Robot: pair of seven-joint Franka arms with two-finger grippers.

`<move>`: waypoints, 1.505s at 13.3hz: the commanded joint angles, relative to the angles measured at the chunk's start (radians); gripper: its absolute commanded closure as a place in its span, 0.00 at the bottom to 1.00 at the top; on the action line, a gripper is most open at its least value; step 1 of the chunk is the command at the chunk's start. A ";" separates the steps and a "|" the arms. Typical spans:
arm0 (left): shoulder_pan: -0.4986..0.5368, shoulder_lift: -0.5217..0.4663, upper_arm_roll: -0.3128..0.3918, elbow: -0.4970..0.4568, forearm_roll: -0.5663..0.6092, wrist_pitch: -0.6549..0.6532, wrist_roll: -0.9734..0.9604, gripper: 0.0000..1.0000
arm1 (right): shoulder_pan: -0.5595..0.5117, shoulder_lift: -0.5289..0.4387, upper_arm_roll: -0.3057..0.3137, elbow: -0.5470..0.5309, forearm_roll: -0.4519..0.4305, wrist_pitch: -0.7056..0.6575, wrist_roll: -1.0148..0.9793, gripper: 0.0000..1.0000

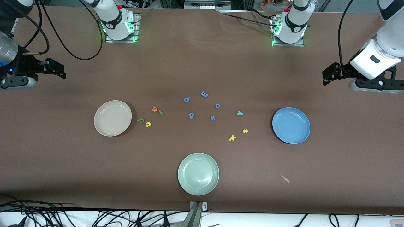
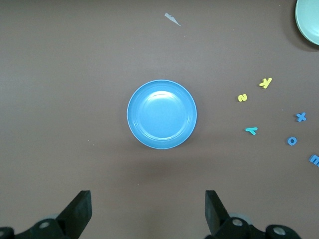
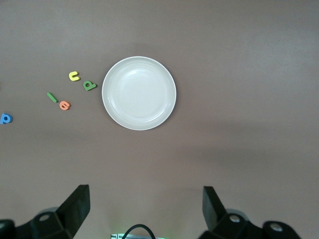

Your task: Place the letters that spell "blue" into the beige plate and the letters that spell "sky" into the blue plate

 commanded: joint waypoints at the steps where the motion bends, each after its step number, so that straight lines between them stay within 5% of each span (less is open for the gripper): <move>1: 0.006 -0.004 -0.011 0.012 0.025 -0.019 0.017 0.00 | 0.002 0.009 0.001 0.024 -0.008 -0.007 -0.004 0.00; 20: 0.014 -0.004 -0.008 0.014 0.023 -0.035 0.020 0.00 | 0.002 0.009 0.001 0.022 -0.008 -0.013 -0.004 0.00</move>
